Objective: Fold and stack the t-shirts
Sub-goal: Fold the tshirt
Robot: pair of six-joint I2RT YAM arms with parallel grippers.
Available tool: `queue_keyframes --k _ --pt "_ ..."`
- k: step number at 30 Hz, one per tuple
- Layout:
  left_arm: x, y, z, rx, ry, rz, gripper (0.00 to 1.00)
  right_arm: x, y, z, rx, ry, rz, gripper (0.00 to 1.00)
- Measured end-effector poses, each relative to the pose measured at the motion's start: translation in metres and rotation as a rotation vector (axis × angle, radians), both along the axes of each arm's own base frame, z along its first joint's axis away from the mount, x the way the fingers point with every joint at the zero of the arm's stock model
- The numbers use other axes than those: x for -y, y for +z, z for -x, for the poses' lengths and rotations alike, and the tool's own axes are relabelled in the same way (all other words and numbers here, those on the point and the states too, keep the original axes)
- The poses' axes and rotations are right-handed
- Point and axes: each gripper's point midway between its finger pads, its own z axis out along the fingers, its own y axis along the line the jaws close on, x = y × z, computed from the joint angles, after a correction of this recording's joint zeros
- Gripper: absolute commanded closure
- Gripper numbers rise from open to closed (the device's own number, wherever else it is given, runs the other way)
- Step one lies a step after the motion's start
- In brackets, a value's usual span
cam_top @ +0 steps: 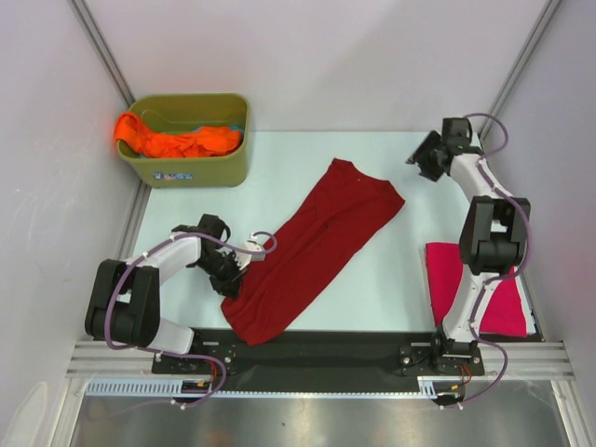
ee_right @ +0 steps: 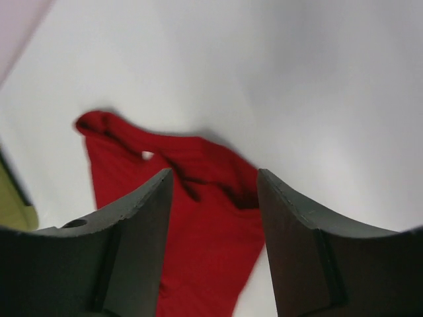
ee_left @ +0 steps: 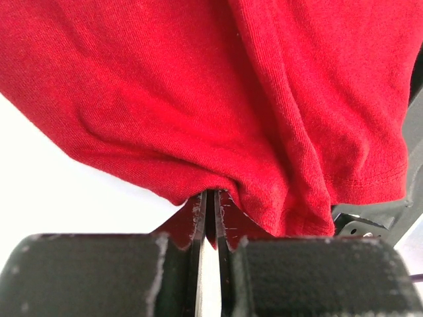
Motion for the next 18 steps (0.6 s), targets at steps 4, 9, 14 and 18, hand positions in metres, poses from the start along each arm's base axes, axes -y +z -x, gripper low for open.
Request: queue_keyframes --k 4,9,14,18 --pt "0.001 0.000 0.002 -0.009 -0.002 0.006 0.91 0.020 -0.047 0.031 -0.122 -0.044 0.003 0.46" --pt "0.003 0.000 0.005 -0.021 -0.010 0.011 0.89 -0.003 -0.098 0.051 -0.241 0.000 -0.062 0.58" --pt "0.008 -0.001 0.007 -0.034 -0.021 0.018 0.90 -0.016 -0.105 0.042 -0.231 0.024 -0.104 1.00" --pt "0.014 0.000 0.007 -0.060 -0.020 0.028 0.90 -0.027 -0.105 0.016 -0.204 0.037 -0.156 1.00"
